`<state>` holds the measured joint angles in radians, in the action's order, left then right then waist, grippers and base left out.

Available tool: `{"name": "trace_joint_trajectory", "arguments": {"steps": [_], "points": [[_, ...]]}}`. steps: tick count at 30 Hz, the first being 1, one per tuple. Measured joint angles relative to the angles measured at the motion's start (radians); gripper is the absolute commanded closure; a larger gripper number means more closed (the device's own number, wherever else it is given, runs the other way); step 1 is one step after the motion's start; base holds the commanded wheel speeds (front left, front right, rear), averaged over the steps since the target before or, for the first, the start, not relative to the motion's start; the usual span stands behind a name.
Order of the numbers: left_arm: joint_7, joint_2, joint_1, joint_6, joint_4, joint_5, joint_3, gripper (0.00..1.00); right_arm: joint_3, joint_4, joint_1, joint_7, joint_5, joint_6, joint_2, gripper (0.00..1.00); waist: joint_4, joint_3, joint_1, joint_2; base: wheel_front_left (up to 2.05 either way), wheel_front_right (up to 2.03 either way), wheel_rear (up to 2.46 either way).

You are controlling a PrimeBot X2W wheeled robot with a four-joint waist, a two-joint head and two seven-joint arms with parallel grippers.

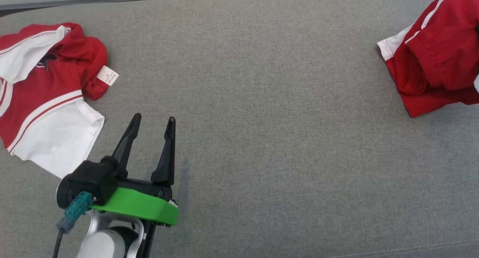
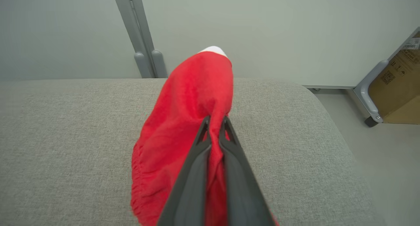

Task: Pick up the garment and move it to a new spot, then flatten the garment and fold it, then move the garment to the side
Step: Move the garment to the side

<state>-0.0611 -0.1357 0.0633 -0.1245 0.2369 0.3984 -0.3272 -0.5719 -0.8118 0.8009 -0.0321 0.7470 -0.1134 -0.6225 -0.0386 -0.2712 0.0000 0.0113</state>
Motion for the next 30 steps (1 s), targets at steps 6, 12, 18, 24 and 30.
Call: {"name": "trace_joint_trajectory", "arguments": {"steps": [6, 12, 18, 24, 30], "points": [[0.027, -0.007, 0.024, 0.000, 0.036, -0.015, -0.002, 0.00, 0.011, -0.045, 0.019, 0.011, -0.001, 0.011, -0.013, 1.00, -0.021, -0.044, 0.0000, 0.0000, 0.00, 0.00, 0.00], [0.056, -0.015, 0.041, 0.000, 0.062, -0.037, -0.011, 0.00, 0.013, -0.086, 0.035, 0.008, -0.019, 0.044, -0.036, 1.00, -0.033, -0.083, 0.0000, 0.0000, 0.00, 0.00, 0.00], [0.078, -0.021, 0.053, 0.000, 0.073, -0.046, -0.020, 0.00, 0.019, -0.109, 0.072, -0.035, -0.034, 0.073, -0.037, 1.00, -0.036, -0.115, 0.0000, 0.0000, 0.00, 0.00, 0.00], [0.088, -0.021, 0.061, 0.000, 0.079, -0.053, -0.024, 0.00, -0.016, -0.142, 0.077, -0.061, -0.094, 0.119, -0.032, 1.00, -0.027, -0.133, 0.0000, 0.0000, 0.00, 0.00, 0.00], [0.097, -0.021, 0.062, 0.000, 0.084, -0.059, -0.008, 0.00, -0.026, -0.186, 0.076, -0.092, -0.132, 0.181, -0.028, 0.04, -0.024, -0.138, 0.0000, 0.0000, 0.00, 0.00, 0.00]]}}
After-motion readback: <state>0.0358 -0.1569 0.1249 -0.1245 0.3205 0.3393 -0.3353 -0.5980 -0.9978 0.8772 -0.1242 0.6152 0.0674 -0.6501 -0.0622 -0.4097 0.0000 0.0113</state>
